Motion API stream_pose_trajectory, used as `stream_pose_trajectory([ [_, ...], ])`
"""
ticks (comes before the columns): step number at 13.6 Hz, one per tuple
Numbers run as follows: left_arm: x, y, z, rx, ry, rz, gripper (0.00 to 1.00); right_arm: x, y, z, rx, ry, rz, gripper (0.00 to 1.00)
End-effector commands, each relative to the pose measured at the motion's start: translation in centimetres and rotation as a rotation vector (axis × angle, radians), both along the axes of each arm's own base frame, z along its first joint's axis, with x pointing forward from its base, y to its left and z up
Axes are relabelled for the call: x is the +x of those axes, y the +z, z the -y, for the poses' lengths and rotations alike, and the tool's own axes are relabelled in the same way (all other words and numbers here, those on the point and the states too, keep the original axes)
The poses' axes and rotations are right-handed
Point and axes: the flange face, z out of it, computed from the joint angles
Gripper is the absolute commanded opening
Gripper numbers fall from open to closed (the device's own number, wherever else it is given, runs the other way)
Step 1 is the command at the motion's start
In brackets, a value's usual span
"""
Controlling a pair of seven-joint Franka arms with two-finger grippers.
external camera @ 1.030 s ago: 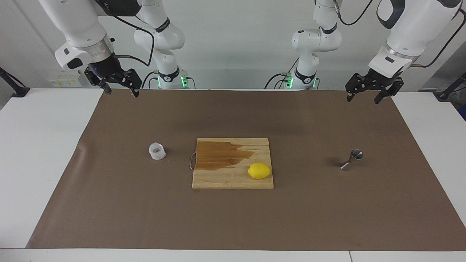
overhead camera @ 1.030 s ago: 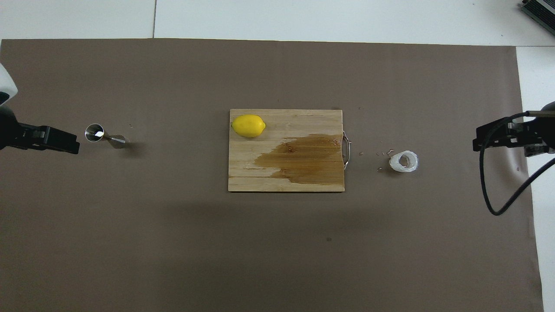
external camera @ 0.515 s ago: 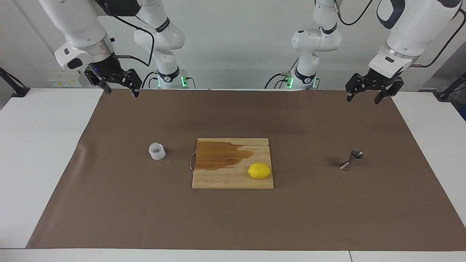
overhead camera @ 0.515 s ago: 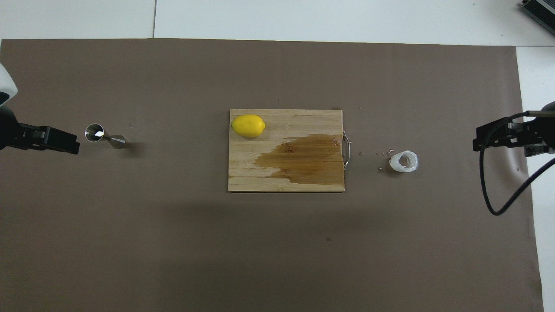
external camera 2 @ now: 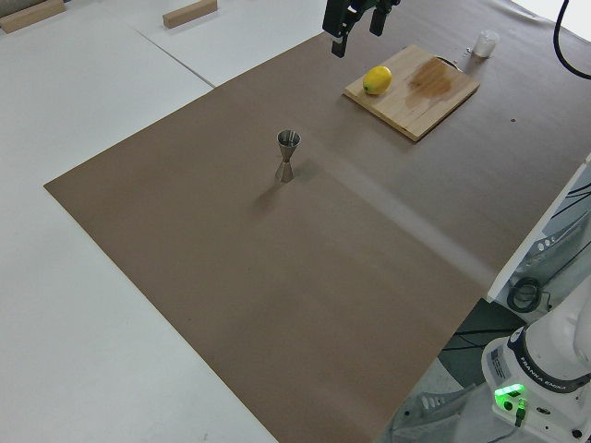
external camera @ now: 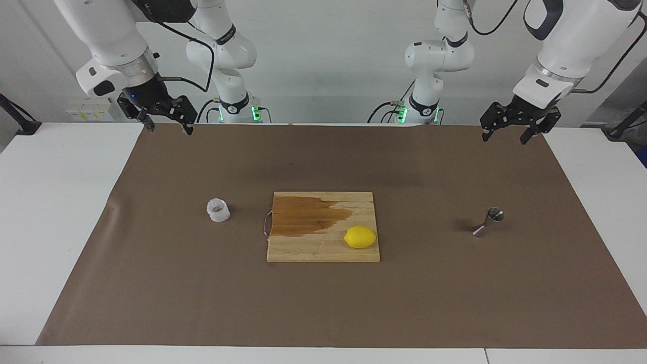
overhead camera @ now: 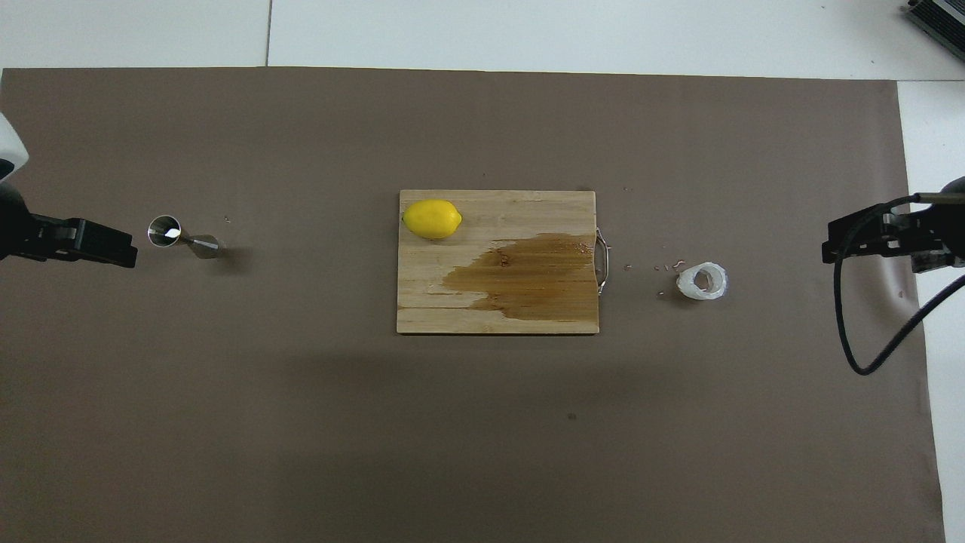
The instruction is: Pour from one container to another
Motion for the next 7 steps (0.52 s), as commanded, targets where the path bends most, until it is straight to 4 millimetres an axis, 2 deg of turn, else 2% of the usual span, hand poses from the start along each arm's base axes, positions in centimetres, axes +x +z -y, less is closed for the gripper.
stream_pose_trajectory([
  [1,3.2,-0.6,-2.2,-0.038,0.085,-0.042,1.00,-0.2,-0.1,0.2,0.019,0.017,-0.008,1.00],
  [3,5.5,-1.6,-3.4,-0.064,0.197,-0.071,1.00,-0.2,-0.1,0.2,0.019,0.017,-0.010,1.00],
  [5,7.2,-4.0,-5.4,-0.091,0.275,-0.118,1.00,-0.2,-0.1,0.2,0.019,0.018,-0.008,1.00],
  [7,8.3,-6.1,-7.0,-0.113,0.427,-0.151,1.00,-0.2,-0.1,0.2,0.019,0.017,-0.010,1.00],
])
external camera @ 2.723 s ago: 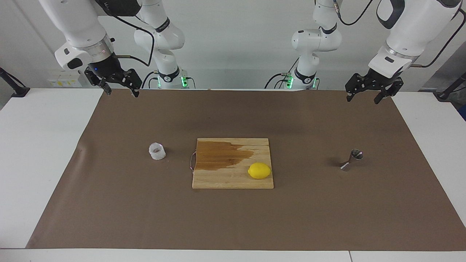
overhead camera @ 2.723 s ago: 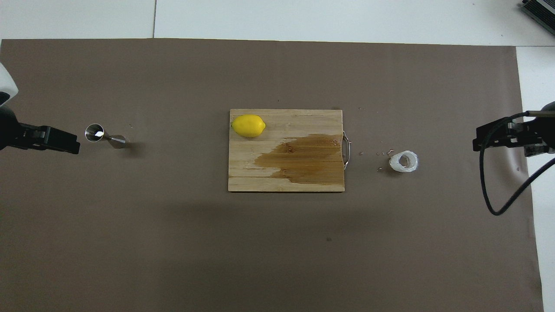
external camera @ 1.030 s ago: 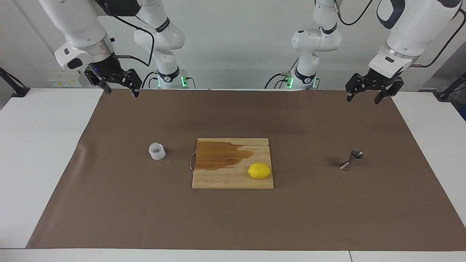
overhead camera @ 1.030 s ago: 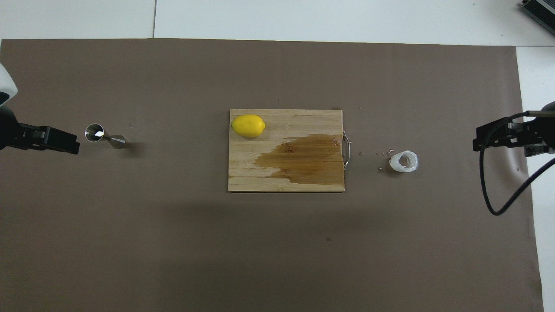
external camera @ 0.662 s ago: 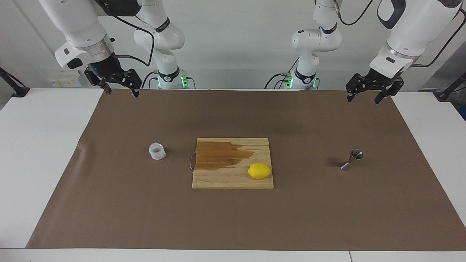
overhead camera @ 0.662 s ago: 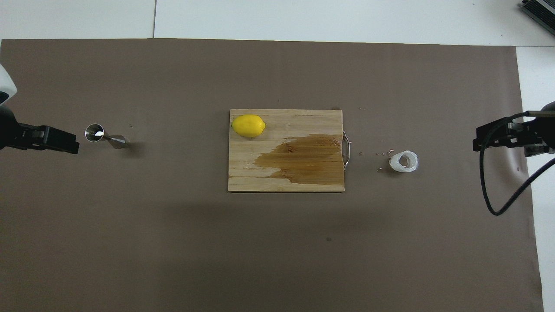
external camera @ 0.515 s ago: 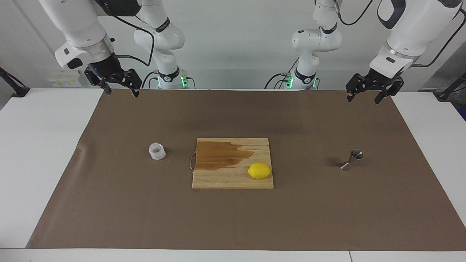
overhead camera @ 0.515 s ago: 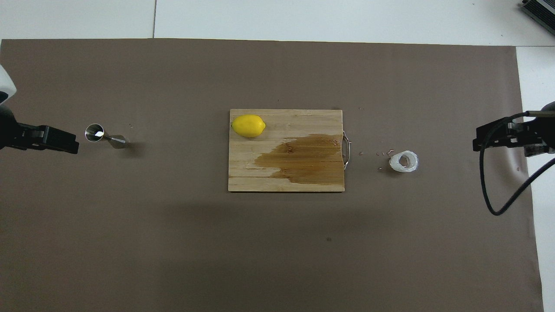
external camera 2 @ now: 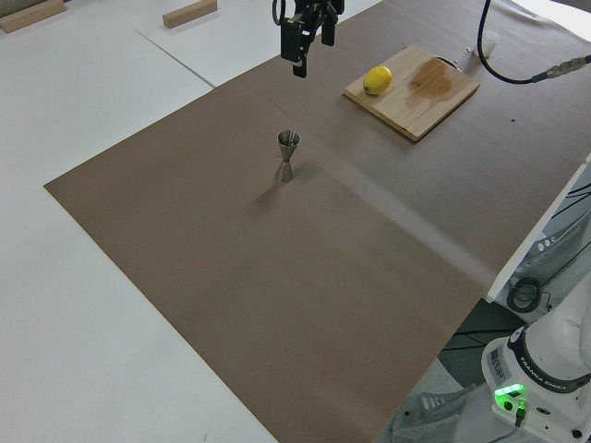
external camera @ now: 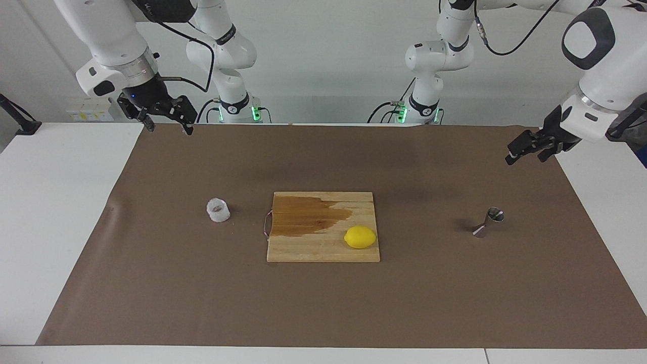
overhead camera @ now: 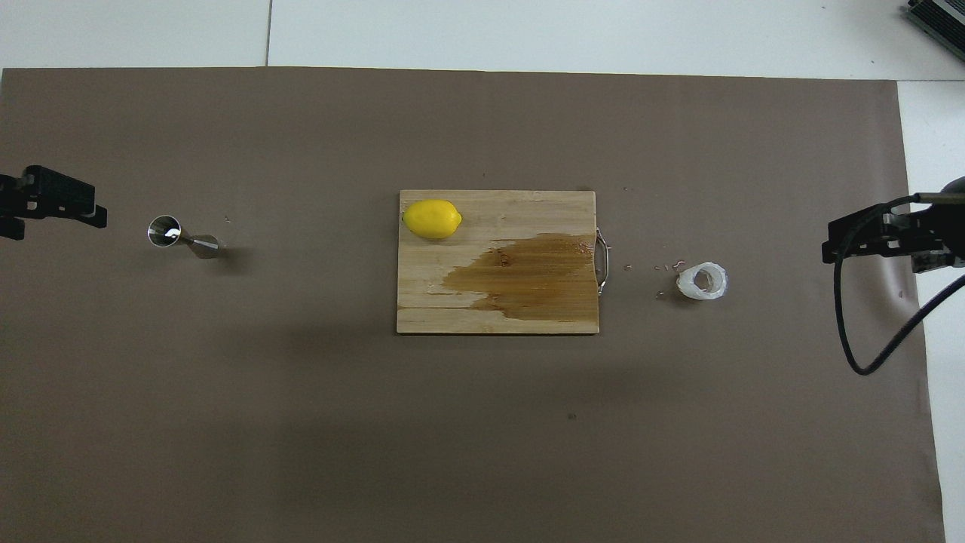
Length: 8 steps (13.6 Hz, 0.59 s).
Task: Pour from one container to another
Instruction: 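Open the left gripper and reach toward the metal jigger cup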
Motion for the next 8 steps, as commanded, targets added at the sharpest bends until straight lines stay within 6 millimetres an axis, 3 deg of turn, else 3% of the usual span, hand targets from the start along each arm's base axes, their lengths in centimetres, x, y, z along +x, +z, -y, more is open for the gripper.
stream_pose_trajectory([
  [1,2.3,-1.9,-2.2,-0.021,0.197,-0.056,1.00,-0.2,-0.1,0.2,0.019,0.017,-0.010,1.00],
  [2,2.5,-1.9,-2.6,-0.040,0.237,-0.054,1.00,-0.2,-0.1,0.2,0.019,0.018,-0.010,1.00],
  [3,2.7,-2.3,-4.3,-0.078,0.281,-0.049,1.00,-0.2,-0.1,0.2,0.019,0.017,-0.010,1.00],
  [5,4.1,-7.1,-6.2,-0.082,0.403,-0.141,1.00,-0.2,-0.1,0.2,0.019,0.017,-0.010,1.00],
  [8,5.3,-10.7,-8.7,-0.103,0.571,-0.208,1.00,-0.3,0.0,0.2,0.019,0.017,-0.008,1.00],
])
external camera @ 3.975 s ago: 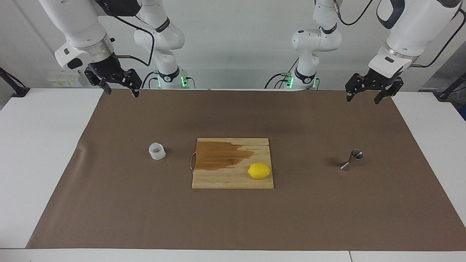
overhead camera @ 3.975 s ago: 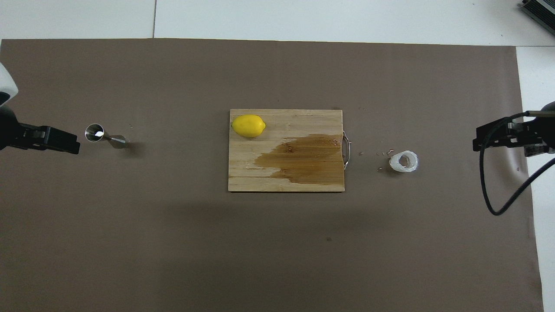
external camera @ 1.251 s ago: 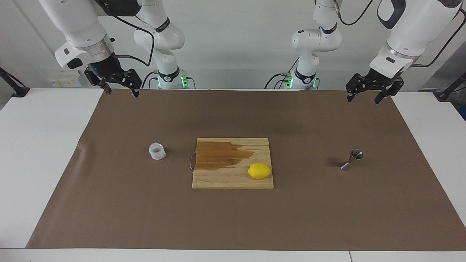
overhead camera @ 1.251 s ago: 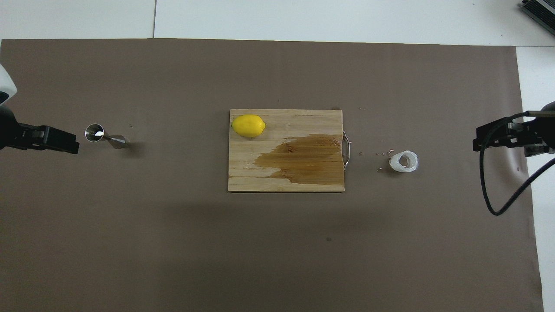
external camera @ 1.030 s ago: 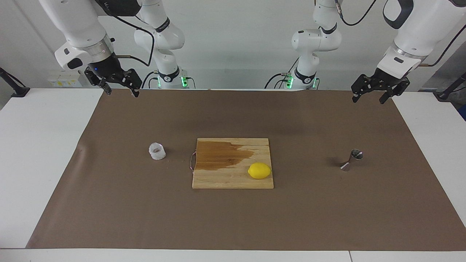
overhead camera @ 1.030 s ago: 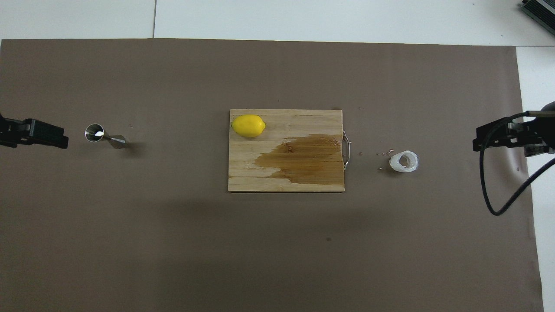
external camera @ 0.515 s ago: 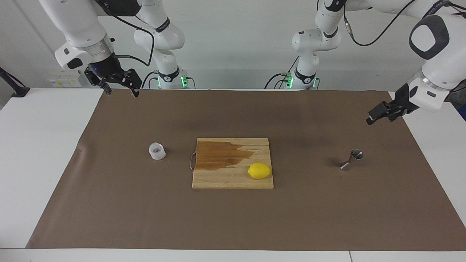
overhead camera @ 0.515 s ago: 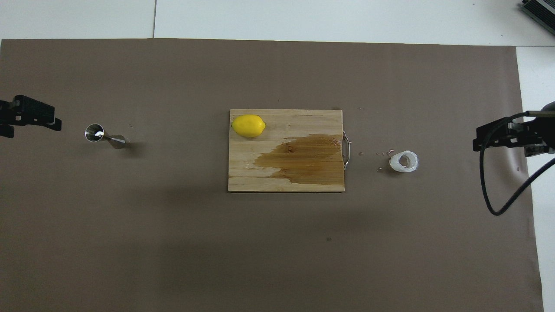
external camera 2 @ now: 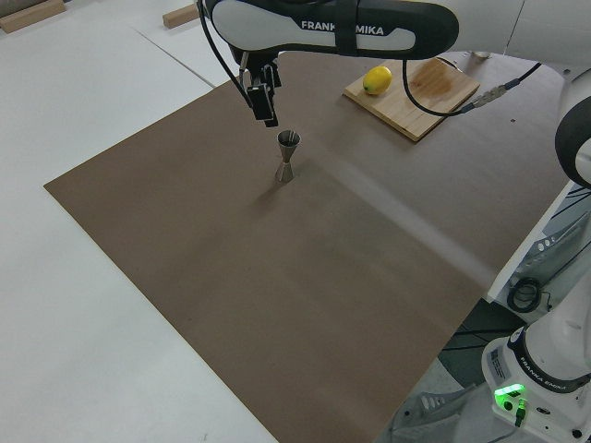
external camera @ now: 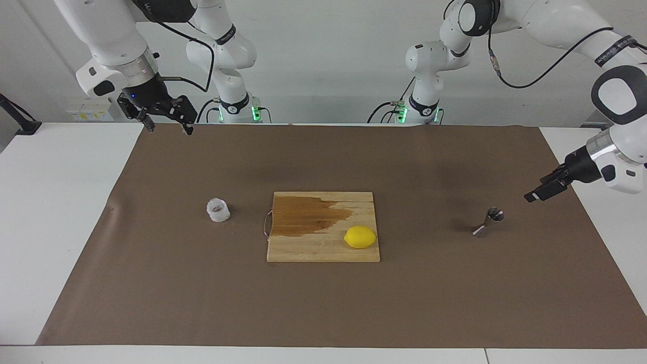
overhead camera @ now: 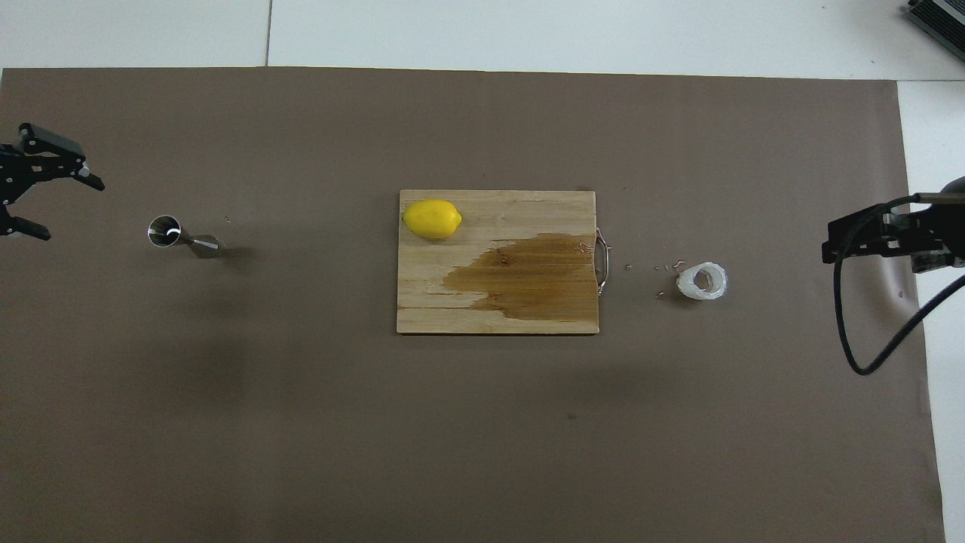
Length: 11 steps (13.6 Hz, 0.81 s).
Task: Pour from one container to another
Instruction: 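Open the left gripper and reach toward the metal jigger cup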
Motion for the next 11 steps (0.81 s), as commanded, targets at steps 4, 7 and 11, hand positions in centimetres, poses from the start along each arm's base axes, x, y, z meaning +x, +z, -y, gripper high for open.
stream_pose_trajectory([
  [4,1.9,-4.7,-3.3,-0.048,0.261,-0.033,1.00,-0.2,-0.1,0.2,0.019,0.017,-0.010,1.00],
  [7,1.7,-6.5,-3.7,-0.048,0.442,-0.063,1.00,-0.2,-0.1,0.2,0.019,0.018,-0.010,1.00],
  [11,-0.3,-10.9,-3.6,-0.086,0.738,-0.169,1.00,-0.2,-0.1,0.2,0.019,0.017,-0.010,1.00],
])
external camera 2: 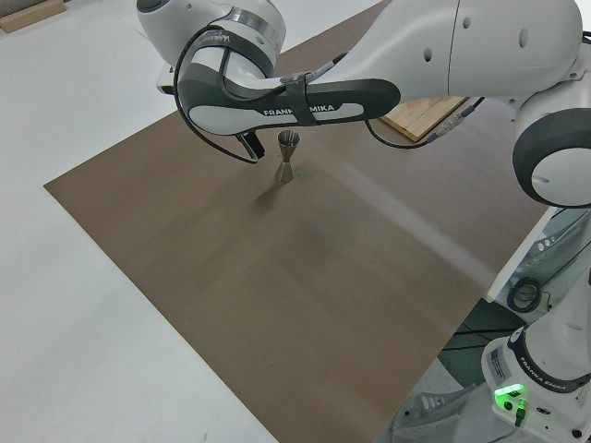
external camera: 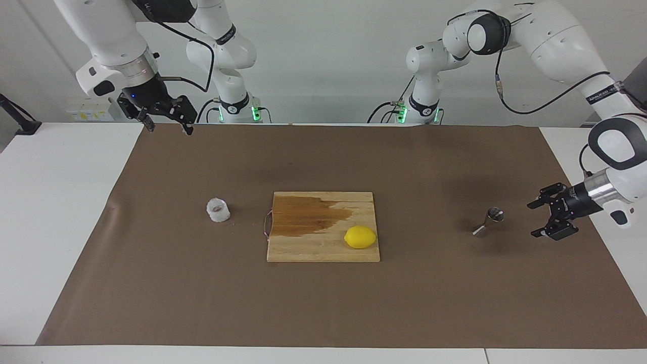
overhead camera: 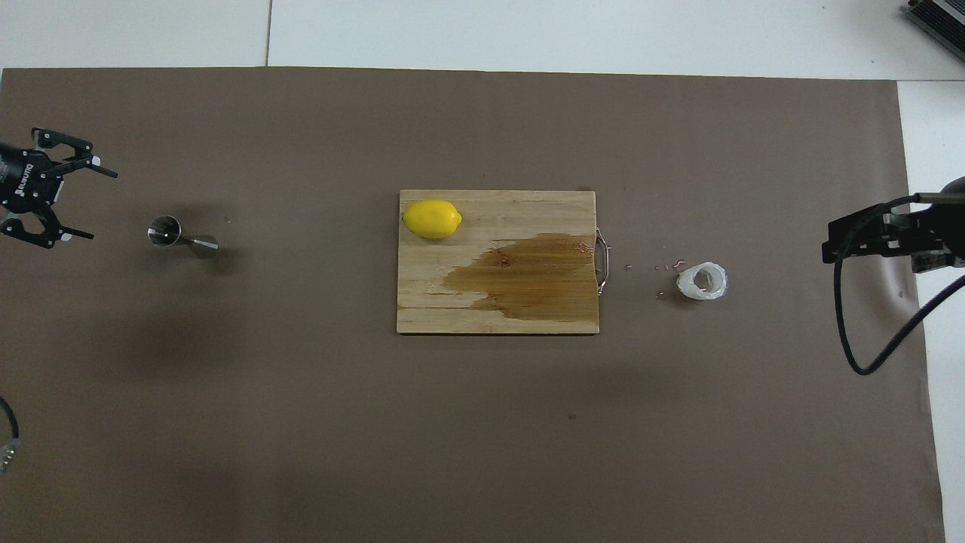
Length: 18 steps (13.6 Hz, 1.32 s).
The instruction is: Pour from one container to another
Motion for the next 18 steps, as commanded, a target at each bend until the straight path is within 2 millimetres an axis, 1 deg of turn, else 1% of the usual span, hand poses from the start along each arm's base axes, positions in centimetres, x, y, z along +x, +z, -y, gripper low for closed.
stream_pose_trajectory([
  [1,-2.2,-2.3,-0.2,-0.044,0.184,-0.052,1.00,-0.2,-0.1,0.2,0.019,0.018,-0.010,1.00],
  [4,-3.4,-4.2,-0.7,-0.096,0.256,-0.095,1.00,-0.2,0.0,0.2,0.019,0.018,-0.007,1.00],
  [7,-4.9,-6.2,-1.0,-0.113,0.325,-0.085,1.00,-0.2,-0.1,0.2,0.019,0.018,-0.010,1.00],
  [9,-5.7,-7.4,-0.8,-0.140,0.376,-0.079,1.00,-0.2,-0.1,0.2,0.019,0.017,-0.010,1.00],
  [11,-6.3,-7.8,0.0,-0.182,0.408,-0.086,1.00,-0.2,-0.1,0.2,0.019,0.018,-0.010,1.00],
  [14,-7.2,-8.5,0.5,-0.239,0.478,-0.098,1.00,-0.2,-0.1,0.2,0.019,0.018,-0.010,1.00],
  [16,-7.6,-9.0,1.1,-0.275,0.535,-0.082,1.00,-0.2,-0.1,0.2,0.019,0.017,-0.010,1.00],
  [17,-7.5,-9.1,1.9,-0.285,0.539,-0.086,1.00,-0.3,0.0,0.2,0.019,0.017,-0.008,1.00],
  [18,-7.5,-9.1,1.9,-0.295,0.552,-0.089,1.00,-0.3,0.0,0.2,0.019,0.017,-0.008,1.00],
])
